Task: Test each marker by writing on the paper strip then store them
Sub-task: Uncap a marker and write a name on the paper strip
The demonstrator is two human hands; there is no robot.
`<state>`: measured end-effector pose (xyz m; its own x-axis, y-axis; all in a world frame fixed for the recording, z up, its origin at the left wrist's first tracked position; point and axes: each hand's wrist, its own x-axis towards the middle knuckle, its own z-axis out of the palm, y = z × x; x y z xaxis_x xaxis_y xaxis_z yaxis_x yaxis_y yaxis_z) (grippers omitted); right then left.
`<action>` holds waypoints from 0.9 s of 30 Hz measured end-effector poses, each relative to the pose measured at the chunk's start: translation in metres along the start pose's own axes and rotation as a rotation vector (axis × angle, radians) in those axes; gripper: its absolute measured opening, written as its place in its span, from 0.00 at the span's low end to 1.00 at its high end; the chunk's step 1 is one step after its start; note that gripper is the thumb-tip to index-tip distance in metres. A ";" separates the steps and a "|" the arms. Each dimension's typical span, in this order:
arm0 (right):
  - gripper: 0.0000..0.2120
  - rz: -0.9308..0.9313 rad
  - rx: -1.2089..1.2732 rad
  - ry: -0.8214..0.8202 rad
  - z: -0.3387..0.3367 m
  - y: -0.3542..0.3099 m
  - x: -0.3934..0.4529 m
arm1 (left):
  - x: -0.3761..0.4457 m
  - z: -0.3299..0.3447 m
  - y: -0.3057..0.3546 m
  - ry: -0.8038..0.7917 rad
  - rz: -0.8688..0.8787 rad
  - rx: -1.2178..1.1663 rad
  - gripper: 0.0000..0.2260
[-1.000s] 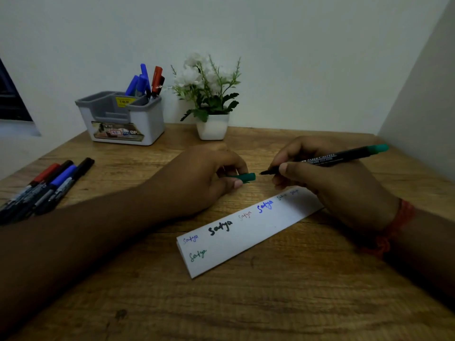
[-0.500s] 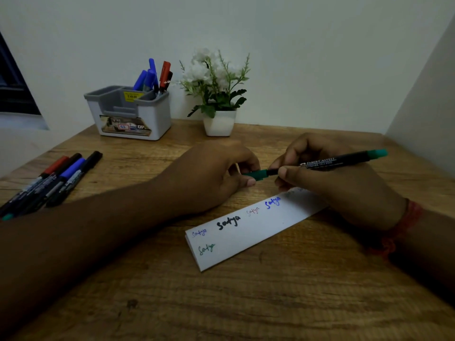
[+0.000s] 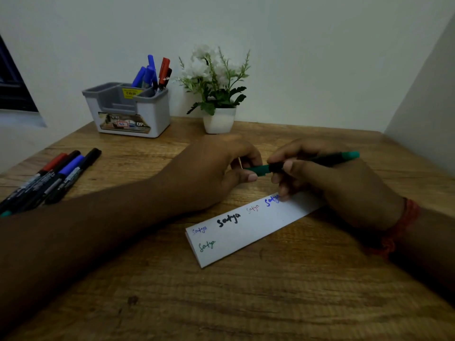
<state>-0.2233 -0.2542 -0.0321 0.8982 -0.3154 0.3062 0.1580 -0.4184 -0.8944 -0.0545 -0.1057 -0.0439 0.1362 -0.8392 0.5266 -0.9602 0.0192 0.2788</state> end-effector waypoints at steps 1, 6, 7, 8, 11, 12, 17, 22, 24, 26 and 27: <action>0.06 0.000 0.002 0.007 0.001 0.000 0.000 | 0.000 0.000 -0.001 0.003 0.009 0.010 0.07; 0.05 -0.045 0.036 0.030 0.006 0.001 0.000 | -0.004 0.008 0.001 0.028 0.000 0.062 0.06; 0.05 -0.047 0.050 0.037 0.007 0.002 0.001 | -0.004 0.008 0.003 0.038 0.003 0.065 0.06; 0.05 -0.043 0.060 0.041 0.008 0.003 0.001 | -0.005 0.008 0.005 0.045 0.005 0.064 0.05; 0.04 -0.022 0.065 0.062 0.008 0.003 0.007 | 0.001 0.003 0.010 0.082 -0.001 0.018 0.04; 0.03 -0.010 0.088 0.081 0.007 0.002 0.009 | 0.004 0.001 0.012 0.109 -0.007 0.004 0.04; 0.04 -0.023 0.173 0.196 0.008 -0.009 0.021 | 0.007 -0.008 0.010 0.190 0.015 0.182 0.15; 0.07 0.107 0.180 0.218 0.016 -0.021 0.028 | 0.008 -0.033 -0.014 0.116 -0.093 0.486 0.32; 0.08 0.175 0.186 0.167 0.023 -0.029 0.036 | 0.009 -0.042 -0.025 0.087 -0.151 0.581 0.36; 0.09 0.225 0.167 0.144 0.034 -0.037 0.048 | 0.007 -0.051 -0.038 0.048 -0.206 0.655 0.37; 0.08 0.243 0.157 0.135 0.040 -0.041 0.055 | 0.005 -0.057 -0.043 0.033 -0.239 0.674 0.37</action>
<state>-0.1642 -0.2200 0.0084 0.8564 -0.5049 0.1082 0.0158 -0.1839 -0.9828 0.0015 -0.0801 -0.0078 0.3590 -0.7612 0.5400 -0.8436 -0.5122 -0.1612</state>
